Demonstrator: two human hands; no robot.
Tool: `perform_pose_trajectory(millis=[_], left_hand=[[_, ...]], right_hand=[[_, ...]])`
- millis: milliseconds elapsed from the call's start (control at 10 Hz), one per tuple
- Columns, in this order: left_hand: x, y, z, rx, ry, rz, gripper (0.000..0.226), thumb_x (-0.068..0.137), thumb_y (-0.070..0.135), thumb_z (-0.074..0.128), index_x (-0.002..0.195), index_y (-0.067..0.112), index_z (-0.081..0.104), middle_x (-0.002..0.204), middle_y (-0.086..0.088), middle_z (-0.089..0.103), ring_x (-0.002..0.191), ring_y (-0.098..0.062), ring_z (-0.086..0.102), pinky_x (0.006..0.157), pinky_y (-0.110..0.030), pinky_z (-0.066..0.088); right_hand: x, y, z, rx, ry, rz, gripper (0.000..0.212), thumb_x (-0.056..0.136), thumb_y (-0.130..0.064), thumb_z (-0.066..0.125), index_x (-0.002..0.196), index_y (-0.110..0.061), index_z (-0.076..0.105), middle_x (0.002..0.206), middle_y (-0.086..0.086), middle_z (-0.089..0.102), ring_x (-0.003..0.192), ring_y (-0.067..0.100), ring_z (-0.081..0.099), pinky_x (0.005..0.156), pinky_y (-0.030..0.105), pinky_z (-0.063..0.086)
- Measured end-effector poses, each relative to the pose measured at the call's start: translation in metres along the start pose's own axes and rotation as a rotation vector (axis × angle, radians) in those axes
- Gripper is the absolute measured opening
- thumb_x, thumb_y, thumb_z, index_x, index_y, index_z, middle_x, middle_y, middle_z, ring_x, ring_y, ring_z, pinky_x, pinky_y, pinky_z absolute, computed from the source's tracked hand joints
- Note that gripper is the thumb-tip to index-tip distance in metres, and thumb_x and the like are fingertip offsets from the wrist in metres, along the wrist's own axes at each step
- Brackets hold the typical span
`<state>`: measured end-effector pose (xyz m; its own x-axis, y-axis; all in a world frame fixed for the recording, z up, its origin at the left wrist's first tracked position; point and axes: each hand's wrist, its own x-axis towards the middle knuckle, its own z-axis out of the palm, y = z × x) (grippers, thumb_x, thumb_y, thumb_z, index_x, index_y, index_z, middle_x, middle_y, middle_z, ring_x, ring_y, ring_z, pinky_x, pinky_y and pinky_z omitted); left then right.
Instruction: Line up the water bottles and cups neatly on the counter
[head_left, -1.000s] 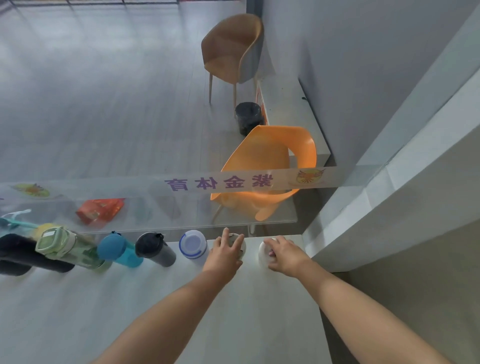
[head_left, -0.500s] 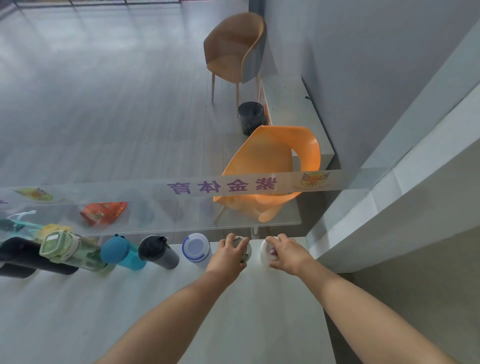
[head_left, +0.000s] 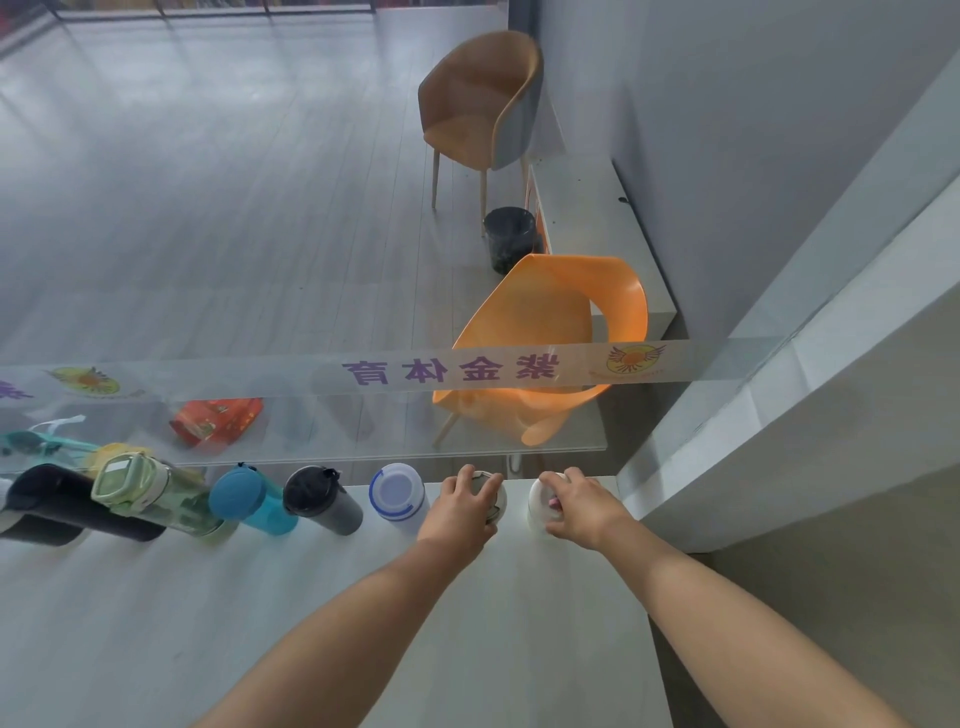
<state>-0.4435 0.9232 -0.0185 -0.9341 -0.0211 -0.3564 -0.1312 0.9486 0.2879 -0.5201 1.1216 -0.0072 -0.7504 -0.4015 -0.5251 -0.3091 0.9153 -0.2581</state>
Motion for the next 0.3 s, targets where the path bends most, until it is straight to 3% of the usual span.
perform_pose_trajectory(millis=[200,300], left_hand=[[-0.007,0.002,-0.005,0.023,0.021,0.007,0.075,0.092,0.041,0.061,0.151,0.031,0.017,0.16,-0.009,0.014,0.144,-0.035,0.016,0.11,-0.046,0.034],[-0.019,0.005,-0.006,0.032,0.147,0.041,0.059,0.096,0.044,0.049,0.148,0.025,0.028,0.153,-0.008,0.029,0.14,-0.031,0.026,0.109,-0.043,0.033]], right_hand=[[-0.001,-0.002,-0.002,-0.114,0.064,-0.007,0.073,0.086,-0.056,0.061,0.149,-0.037,0.029,0.14,0.004,0.045,0.125,0.03,0.049,0.105,0.042,0.04],[-0.003,-0.007,-0.006,-0.132,0.146,-0.04,0.062,0.094,-0.053,0.051,0.149,-0.032,0.032,0.145,0.003,0.045,0.13,0.029,0.046,0.107,0.043,0.037]])
